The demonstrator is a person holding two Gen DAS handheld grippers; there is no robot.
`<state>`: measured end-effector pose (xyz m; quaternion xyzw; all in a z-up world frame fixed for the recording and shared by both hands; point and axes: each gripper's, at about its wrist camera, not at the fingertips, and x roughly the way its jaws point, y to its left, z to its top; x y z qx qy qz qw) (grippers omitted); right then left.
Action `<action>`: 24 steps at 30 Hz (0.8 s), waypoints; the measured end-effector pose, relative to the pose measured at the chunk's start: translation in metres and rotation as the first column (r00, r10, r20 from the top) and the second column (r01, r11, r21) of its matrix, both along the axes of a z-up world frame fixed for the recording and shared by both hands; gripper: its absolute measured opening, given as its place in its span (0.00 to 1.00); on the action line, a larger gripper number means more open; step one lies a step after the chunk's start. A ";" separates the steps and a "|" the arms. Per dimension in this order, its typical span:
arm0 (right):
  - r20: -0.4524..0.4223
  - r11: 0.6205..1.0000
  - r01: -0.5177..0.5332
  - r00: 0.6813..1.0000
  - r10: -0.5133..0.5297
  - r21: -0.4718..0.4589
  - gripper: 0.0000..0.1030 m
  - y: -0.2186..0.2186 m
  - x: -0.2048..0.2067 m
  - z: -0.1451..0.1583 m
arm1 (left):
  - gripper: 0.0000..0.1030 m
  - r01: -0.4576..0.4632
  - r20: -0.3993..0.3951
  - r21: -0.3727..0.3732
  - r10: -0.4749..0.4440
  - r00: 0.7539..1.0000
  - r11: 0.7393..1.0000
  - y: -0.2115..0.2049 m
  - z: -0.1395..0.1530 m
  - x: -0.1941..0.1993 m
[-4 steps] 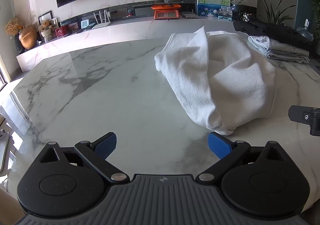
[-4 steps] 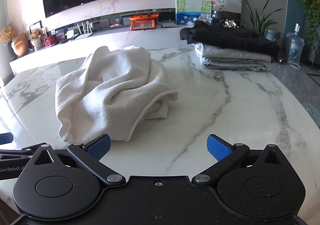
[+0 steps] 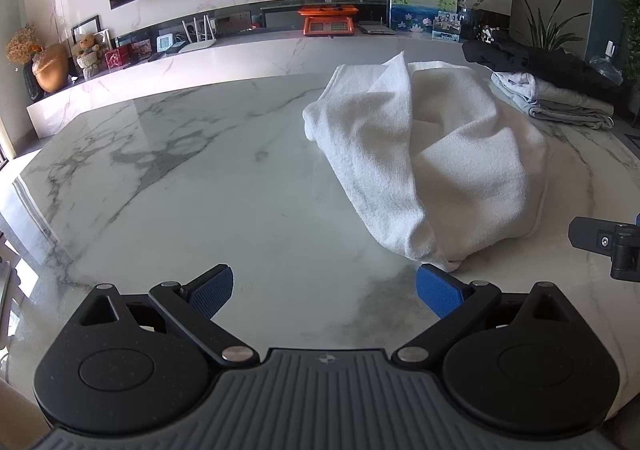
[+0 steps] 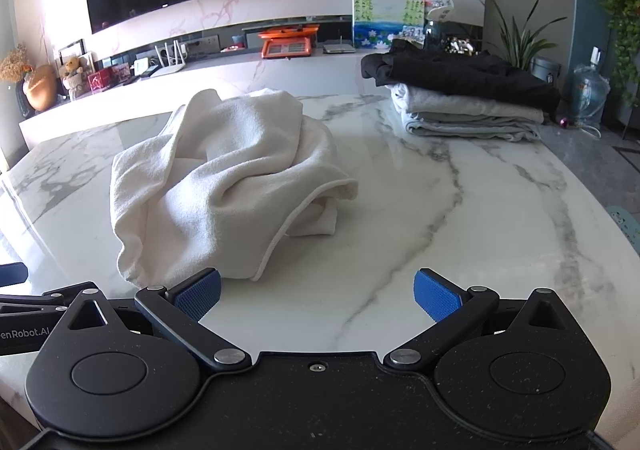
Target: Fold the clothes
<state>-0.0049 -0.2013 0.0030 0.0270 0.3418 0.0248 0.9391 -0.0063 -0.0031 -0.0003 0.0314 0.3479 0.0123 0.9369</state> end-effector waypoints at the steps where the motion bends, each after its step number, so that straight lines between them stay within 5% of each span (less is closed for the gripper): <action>1: 0.001 1.000 0.000 1.000 0.000 0.002 1.00 0.000 0.000 0.000 | 0.97 -0.002 0.005 0.008 0.002 1.000 1.000 -0.002 0.000 -0.003; 2: 0.001 1.000 0.001 1.000 -0.001 0.004 1.00 0.000 0.000 -0.001 | 0.97 0.011 -0.037 0.010 -0.011 0.999 1.000 -0.004 0.001 0.005; 24: -0.001 1.000 -0.011 1.000 0.011 0.013 1.00 0.002 0.001 -0.001 | 0.97 0.012 -0.039 -0.011 -0.013 0.999 1.000 0.001 -0.005 0.011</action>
